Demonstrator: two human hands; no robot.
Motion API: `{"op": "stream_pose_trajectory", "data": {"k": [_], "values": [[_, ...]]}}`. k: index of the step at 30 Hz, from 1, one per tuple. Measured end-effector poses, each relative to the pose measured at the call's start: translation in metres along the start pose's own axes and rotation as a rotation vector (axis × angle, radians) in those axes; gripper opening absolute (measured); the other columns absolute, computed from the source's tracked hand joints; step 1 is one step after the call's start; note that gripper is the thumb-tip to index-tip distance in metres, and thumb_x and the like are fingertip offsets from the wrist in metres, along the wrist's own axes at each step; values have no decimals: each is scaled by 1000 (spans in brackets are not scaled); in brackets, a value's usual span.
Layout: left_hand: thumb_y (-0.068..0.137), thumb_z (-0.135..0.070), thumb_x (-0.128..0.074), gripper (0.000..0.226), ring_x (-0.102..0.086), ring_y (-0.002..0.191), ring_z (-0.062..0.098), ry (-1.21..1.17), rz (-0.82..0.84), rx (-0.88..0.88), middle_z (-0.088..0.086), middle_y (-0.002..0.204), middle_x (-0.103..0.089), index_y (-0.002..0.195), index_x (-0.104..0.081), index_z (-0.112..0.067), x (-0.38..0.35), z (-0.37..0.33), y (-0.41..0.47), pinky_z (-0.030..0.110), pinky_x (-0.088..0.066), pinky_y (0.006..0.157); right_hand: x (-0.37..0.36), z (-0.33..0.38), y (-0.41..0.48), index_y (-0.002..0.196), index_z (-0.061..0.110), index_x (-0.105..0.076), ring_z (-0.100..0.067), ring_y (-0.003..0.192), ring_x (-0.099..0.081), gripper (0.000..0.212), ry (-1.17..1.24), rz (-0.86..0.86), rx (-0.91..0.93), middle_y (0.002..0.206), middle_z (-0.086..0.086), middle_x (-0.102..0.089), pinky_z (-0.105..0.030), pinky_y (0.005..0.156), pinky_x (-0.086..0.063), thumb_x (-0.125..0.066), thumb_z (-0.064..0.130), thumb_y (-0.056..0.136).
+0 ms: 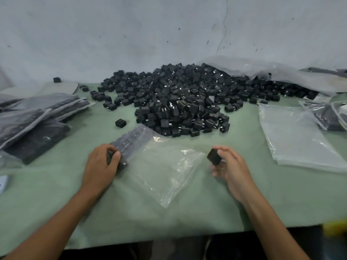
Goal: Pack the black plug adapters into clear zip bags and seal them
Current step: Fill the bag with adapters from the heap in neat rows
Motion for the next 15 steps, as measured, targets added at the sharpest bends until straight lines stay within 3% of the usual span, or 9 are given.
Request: {"op": "stream_pose_trajectory", "data": {"k": [2, 5, 7, 10, 12, 15], "values": [[94, -17, -63, 6, -53, 96, 25, 9, 5, 0, 0, 96, -59, 93, -57, -19, -2, -2, 1, 42, -42, 89, -16, -4, -22, 91, 19, -76, -21, 52, -57, 24, -169, 164, 17, 81, -11, -67, -27, 42, -45, -56, 9, 98], [95, -19, -62, 5, -52, 95, 23, 14, 14, 15, 0, 96, -58, 95, -57, -17, -3, -5, -1, 39, -40, 89, -57, -18, -45, 95, 14, -77, -17, 61, -60, 19, -276, 387, -24, 82, -8, -70, -27, 53, -52, -59, 12, 98], [95, -19, -61, 5, -51, 96, 22, 10, 14, 16, -1, 97, -58, 96, -56, -18, -2, -5, -2, 36, -39, 89, -84, -29, -43, 96, 14, -76, -14, 73, -67, 23, -172, 415, -104, 89, -7, -73, -29, 66, -58, -55, 6, 99], [96, -23, -59, 5, -49, 97, 18, 17, 18, 27, -5, 99, -55, 96, -54, -21, -2, -3, -4, 32, -37, 89, -124, -44, -31, 113, 4, -69, -20, 101, -71, 26, 197, 443, -298, 110, -11, -74, -32, 85, -60, -50, -5, 98], [96, -24, -58, 6, -48, 97, 17, 19, 13, 31, -8, 98, -54, 96, -53, -23, 0, -2, -4, 32, -37, 89, -148, -51, -18, 113, -1, -68, -23, 102, -71, 25, 325, 455, -358, 111, -12, -73, -33, 87, -59, -50, -8, 96], [96, -25, -57, 5, -49, 99, 18, 29, 7, 26, -7, 99, -54, 97, -53, -24, 2, -3, -1, 36, -39, 91, -183, -53, 2, 123, -2, -62, -18, 98, -71, 29, 216, 493, -300, 110, -9, -72, -34, 90, -58, -55, -6, 95]]}}
Point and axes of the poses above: each hand's wrist, its own y-axis towards the middle knuckle, its own x-axis out of the back of the hand, z = x × y, the point moved 8 cm from there along y, towards the middle knuckle
